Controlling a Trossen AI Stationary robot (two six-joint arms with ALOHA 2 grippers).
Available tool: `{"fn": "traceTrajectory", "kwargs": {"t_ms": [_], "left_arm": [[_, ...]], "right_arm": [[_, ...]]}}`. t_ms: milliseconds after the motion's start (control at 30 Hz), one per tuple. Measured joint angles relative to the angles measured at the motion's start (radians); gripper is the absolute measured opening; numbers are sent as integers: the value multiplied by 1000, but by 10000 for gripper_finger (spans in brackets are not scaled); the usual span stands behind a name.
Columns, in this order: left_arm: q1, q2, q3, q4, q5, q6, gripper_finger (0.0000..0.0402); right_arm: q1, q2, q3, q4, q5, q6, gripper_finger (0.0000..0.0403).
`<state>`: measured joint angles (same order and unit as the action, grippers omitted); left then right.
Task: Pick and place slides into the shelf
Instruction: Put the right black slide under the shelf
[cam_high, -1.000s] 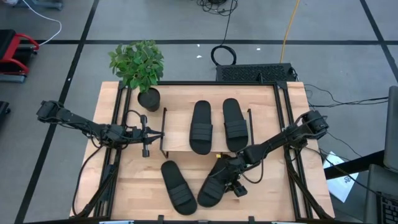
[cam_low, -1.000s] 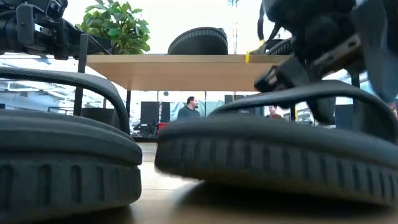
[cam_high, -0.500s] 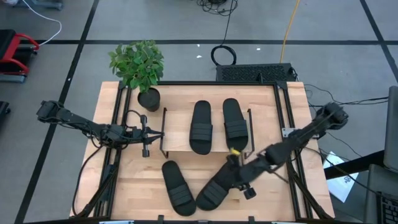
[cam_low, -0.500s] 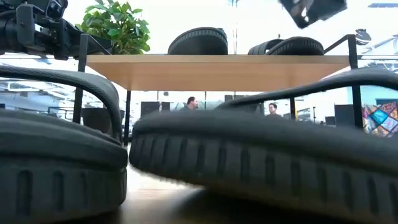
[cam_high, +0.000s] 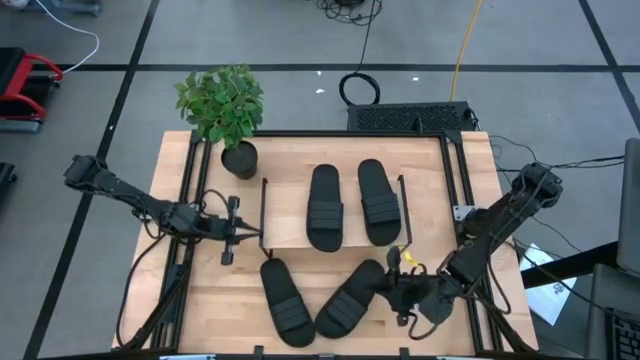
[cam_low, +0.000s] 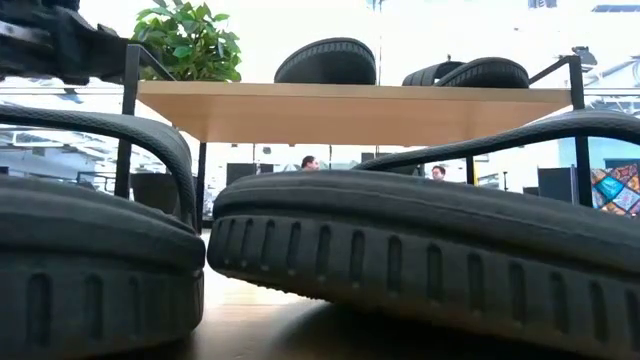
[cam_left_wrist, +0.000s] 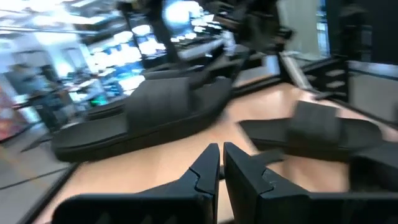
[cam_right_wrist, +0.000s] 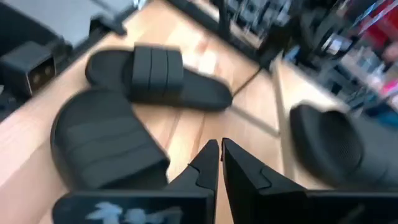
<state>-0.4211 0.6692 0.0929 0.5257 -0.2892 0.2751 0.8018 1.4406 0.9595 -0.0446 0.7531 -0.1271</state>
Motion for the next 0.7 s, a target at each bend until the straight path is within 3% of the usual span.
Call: {"fn": "traceTrajectory", "kwargs": {"t_ms": [133,233,333,500,700], "left_arm": [[-130,54,83,-58,-23,39,33],[-221,145,175,-102,-135,66,33],[-284,282,278,-127,-214,87,33],[-338,574,482,-113,-249,92,33],[-379,905,722,-159,-481,118,33]], "right_arm": [[12,-22,-92,235,6,-160,2],[24,-65,-128,291,6,-210,2],[34,-129,-152,296,6,-194,1],[50,-220,-206,317,6,-177,1],[91,-250,-270,380,6,-197,1]]}}
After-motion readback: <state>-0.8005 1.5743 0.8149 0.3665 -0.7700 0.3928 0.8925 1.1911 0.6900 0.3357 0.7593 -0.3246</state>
